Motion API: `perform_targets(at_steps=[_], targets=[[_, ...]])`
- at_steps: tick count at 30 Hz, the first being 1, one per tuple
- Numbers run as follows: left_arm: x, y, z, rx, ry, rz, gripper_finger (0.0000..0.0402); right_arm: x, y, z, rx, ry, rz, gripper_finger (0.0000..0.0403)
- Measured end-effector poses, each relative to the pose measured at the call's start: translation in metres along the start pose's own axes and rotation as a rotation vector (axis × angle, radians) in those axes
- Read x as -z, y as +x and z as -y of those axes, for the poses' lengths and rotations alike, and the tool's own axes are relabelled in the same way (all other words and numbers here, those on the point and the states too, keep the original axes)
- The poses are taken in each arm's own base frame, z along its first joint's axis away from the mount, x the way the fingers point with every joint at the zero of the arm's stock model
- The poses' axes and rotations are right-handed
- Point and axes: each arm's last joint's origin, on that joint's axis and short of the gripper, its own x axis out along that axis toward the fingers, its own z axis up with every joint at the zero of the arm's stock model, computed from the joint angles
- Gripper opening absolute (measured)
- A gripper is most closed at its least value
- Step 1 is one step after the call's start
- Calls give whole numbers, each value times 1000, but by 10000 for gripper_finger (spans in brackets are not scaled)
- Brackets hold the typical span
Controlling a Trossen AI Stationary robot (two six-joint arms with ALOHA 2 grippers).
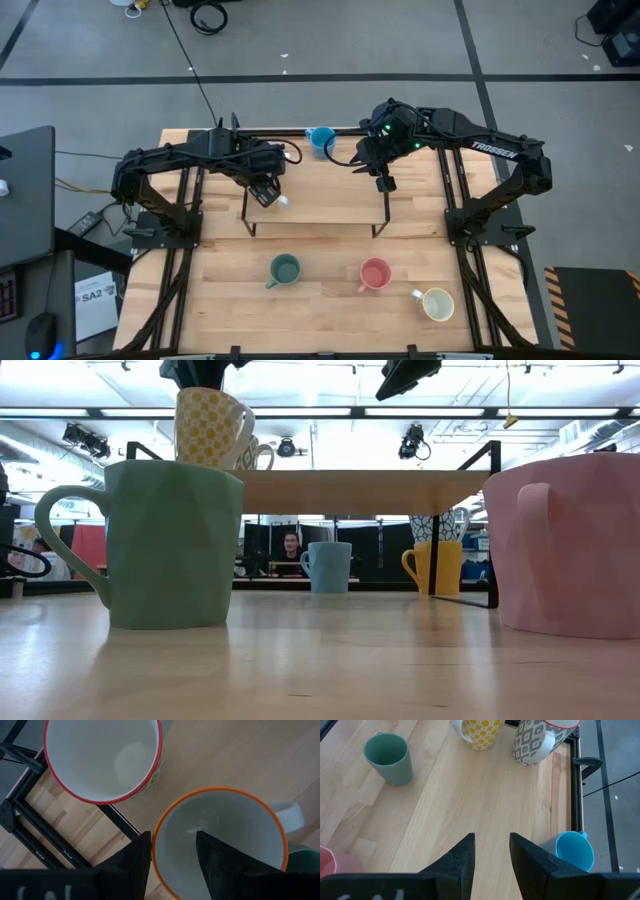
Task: Place coffee mugs
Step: Put the yellow patterned mug on the shelf, then put the blue patterned mug on the shelf
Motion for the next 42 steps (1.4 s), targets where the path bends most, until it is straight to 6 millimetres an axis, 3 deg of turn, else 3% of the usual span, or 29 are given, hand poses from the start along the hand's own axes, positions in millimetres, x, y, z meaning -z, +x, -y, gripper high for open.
perform_targets(at_steps=[11, 20, 28, 33, 42], targets=[[2, -5, -3, 12, 0, 15, 158, 0, 0, 0, 0, 0, 0, 128], [12, -23, -18, 46, 37, 70, 158, 0, 0, 0, 2, 1, -1, 128], [7, -42, -31, 47, 200, 276, 157, 6, -6, 11, 129, 31, -50, 128], [-9, -47, -46, 87, 263, 404, 157, 20, -20, 30, 209, 103, -83, 128], [-32, -38, -96, 70, 252, 422, 157, 66, -49, 68, 309, 318, -222, 128]])
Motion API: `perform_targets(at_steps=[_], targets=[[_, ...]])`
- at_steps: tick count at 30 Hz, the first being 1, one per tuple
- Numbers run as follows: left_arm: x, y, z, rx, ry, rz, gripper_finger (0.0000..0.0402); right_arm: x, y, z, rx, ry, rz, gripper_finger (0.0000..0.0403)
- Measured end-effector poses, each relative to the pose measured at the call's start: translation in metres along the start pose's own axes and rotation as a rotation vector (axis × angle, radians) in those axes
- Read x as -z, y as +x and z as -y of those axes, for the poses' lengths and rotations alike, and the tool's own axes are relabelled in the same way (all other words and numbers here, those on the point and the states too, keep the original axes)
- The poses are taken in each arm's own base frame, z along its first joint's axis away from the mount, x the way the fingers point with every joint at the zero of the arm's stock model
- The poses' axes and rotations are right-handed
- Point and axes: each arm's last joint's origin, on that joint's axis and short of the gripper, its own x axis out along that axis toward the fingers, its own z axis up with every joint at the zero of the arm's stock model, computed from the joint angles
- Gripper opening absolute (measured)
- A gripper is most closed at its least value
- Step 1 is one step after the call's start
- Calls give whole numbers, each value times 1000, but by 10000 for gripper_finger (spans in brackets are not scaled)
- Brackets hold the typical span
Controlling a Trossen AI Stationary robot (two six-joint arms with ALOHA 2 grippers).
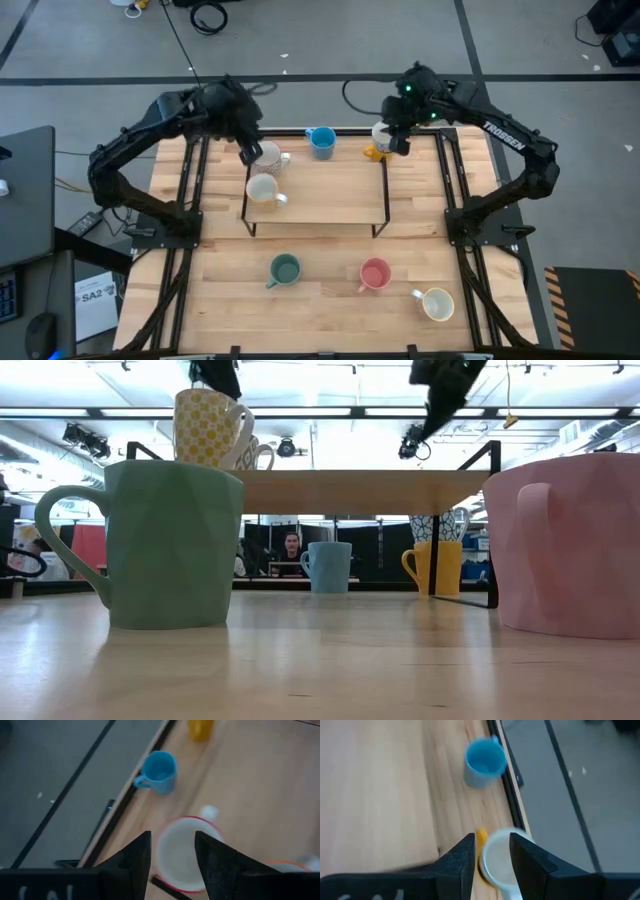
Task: Place coffee mugs
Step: Put the blue patterned mug on the shelf
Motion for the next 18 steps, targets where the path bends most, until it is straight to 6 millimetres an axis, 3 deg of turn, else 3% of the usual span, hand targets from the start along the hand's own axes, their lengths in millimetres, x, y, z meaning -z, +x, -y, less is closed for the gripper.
perform_targets(at_steps=[6, 11, 18], targets=[[0, 3, -27, -7, -36, 24, 157, 27, 11, 25, 35, 107, -90, 128], [-1, 4, -38, -12, -70, 49, 157, 50, 25, 37, 42, 154, -167, 128], [0, 5, -41, -19, -77, 44, 157, 55, 34, 51, 107, 178, -107, 128]])
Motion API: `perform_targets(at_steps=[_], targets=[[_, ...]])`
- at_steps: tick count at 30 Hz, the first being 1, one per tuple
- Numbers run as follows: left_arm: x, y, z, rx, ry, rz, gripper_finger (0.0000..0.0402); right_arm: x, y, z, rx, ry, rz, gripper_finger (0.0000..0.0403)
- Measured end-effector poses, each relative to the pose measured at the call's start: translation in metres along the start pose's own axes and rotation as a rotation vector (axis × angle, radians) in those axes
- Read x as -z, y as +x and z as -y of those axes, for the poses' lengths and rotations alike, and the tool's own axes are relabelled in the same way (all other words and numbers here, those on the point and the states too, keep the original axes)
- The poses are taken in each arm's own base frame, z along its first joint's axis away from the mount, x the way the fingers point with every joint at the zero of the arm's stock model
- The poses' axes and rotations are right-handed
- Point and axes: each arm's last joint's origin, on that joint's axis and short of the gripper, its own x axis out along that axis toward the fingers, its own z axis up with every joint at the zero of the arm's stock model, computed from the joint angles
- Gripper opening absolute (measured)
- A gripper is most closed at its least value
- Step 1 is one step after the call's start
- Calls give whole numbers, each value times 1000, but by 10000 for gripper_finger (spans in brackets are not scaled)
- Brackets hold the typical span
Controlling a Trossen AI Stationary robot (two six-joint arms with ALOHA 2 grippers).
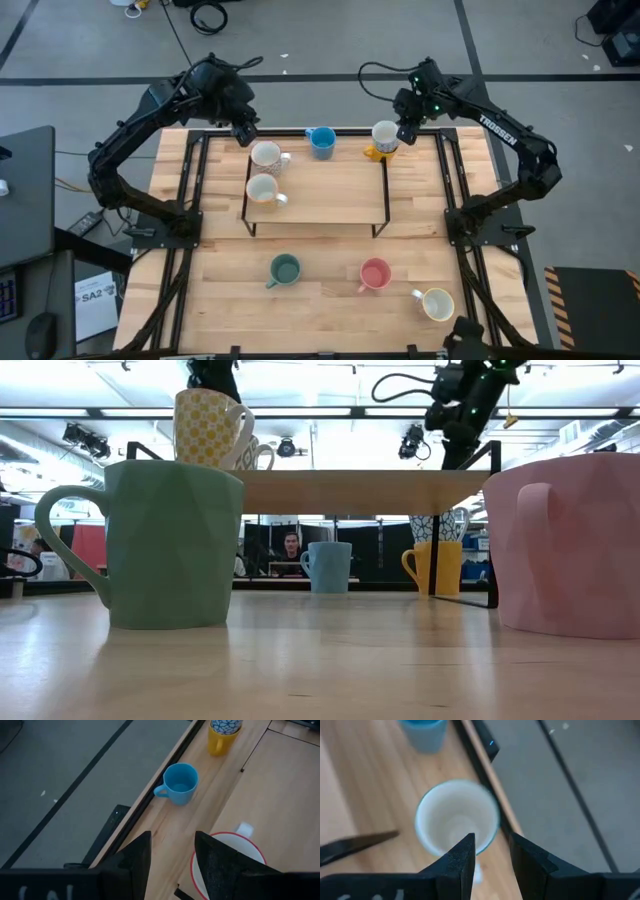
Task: Place coffee mugs
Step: Put the blue patterned mug on the shelf
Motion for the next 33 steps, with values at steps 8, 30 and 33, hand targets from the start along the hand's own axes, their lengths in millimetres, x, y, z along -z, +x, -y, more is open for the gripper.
perform_targets(at_steps=[8, 30, 33], targets=[[0, 0, 0, 2, 0, 0, 157, -6, 10, 8, 69, 32, 113, 128], [0, 0, 0, 2, -3, -1, 157, 13, 36, 7, 122, 203, 46, 128], [0, 0, 0, 1, -3, -1, 157, 13, 37, 7, 114, 215, 44, 128]])
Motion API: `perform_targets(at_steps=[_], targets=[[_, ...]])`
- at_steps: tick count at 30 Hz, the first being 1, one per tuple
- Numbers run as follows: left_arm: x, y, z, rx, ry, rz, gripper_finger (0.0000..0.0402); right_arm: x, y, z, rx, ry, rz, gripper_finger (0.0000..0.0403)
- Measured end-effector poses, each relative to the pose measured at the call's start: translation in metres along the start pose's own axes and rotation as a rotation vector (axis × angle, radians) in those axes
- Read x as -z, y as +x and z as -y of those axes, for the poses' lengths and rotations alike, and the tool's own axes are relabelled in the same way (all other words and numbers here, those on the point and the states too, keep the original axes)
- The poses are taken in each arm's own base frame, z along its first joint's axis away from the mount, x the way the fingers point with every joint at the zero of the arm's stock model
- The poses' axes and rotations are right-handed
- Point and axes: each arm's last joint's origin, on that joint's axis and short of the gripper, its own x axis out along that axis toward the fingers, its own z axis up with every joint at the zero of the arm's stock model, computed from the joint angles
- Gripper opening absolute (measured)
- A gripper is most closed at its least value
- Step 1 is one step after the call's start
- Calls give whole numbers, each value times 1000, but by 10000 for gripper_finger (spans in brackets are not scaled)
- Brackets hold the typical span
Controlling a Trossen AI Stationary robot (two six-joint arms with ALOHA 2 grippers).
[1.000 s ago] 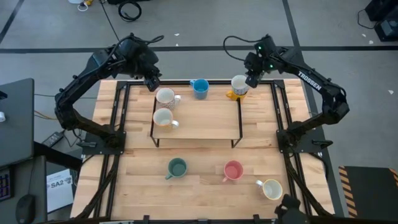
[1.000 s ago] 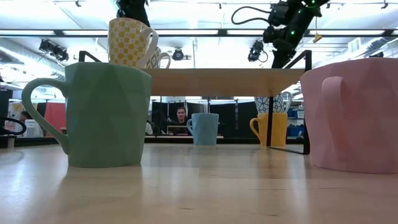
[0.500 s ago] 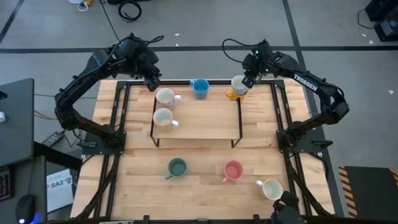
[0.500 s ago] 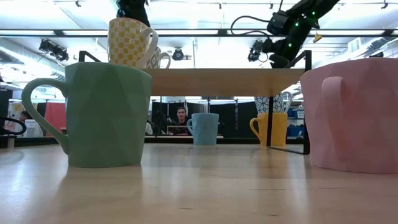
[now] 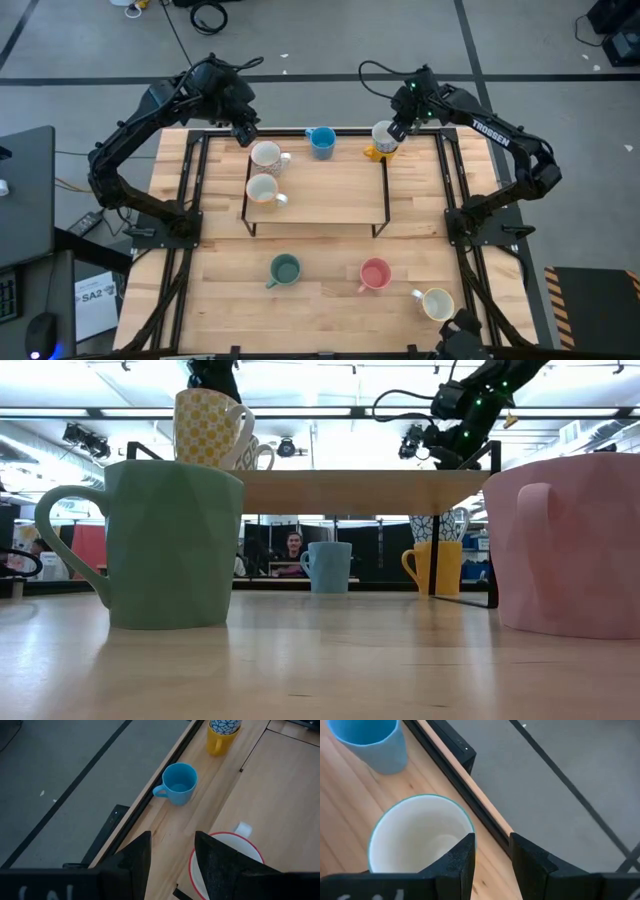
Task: Place coffee mugs
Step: Put the blue patterned mug on the shelf
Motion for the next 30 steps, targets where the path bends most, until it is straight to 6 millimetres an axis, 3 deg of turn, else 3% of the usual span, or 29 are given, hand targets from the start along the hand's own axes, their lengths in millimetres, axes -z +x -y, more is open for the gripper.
perform_targets(at_steps=[18, 30], targets=[[0, 0, 0, 0, 1, 0, 157, 21, 23, -7, -39, 48, -39, 122], [0, 0, 0, 0, 2, -1, 157, 21, 23, -7, -35, 46, -39, 31]])
